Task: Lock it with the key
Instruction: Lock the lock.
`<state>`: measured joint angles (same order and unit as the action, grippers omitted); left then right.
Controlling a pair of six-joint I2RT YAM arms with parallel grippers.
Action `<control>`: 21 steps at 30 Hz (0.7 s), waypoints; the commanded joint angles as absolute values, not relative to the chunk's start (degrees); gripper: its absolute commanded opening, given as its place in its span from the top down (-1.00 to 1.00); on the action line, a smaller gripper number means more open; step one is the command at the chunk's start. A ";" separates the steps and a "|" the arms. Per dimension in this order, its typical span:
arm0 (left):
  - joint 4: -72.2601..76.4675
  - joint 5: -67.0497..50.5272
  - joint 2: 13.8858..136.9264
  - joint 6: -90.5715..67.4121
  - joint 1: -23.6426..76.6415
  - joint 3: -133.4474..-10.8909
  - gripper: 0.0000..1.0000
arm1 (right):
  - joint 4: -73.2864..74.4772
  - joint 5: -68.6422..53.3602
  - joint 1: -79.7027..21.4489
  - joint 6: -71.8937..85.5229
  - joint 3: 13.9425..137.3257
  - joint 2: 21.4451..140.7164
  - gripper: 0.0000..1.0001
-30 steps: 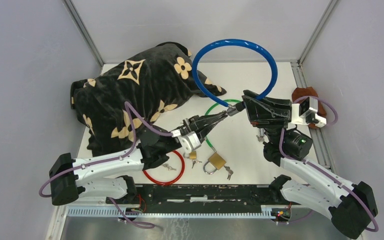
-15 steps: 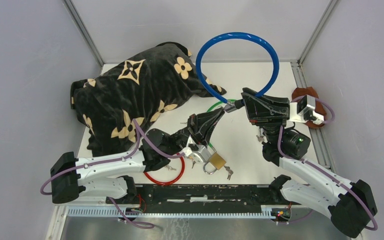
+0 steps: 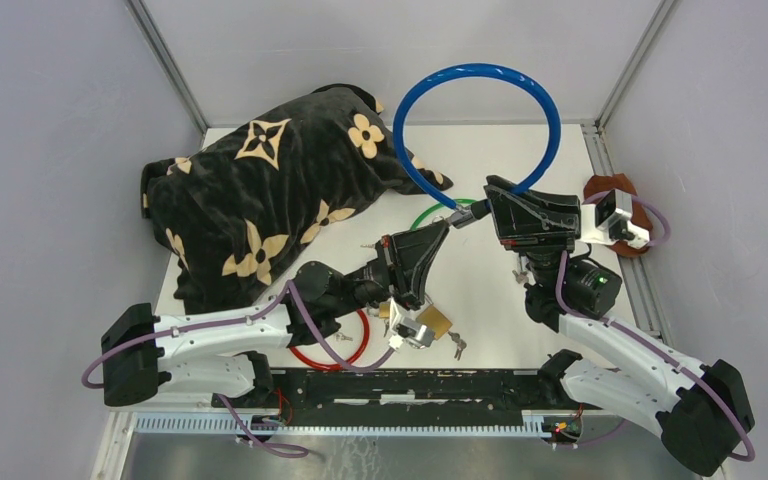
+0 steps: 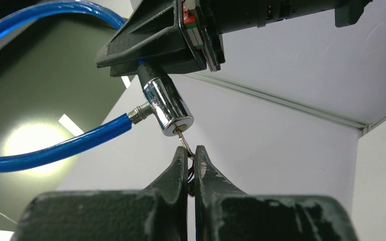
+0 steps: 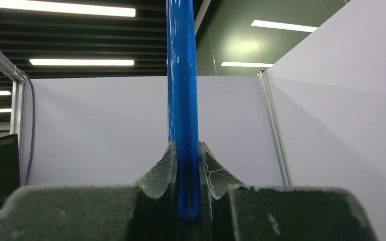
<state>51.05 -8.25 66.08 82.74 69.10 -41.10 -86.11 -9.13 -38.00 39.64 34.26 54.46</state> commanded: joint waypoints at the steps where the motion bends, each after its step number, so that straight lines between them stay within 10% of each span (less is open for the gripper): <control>1: 49.73 -15.63 66.95 96.38 69.99 -40.83 0.96 | -92.38 -9.01 -37.97 41.10 36.56 55.07 1.00; 21: 42.79 -15.03 61.40 95.48 69.99 -36.49 0.41 | -91.30 -10.09 -37.86 34.32 36.06 51.88 1.00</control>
<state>44.21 -12.71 64.49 94.06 69.63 -37.82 -85.76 -9.39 -37.82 36.53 34.28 53.01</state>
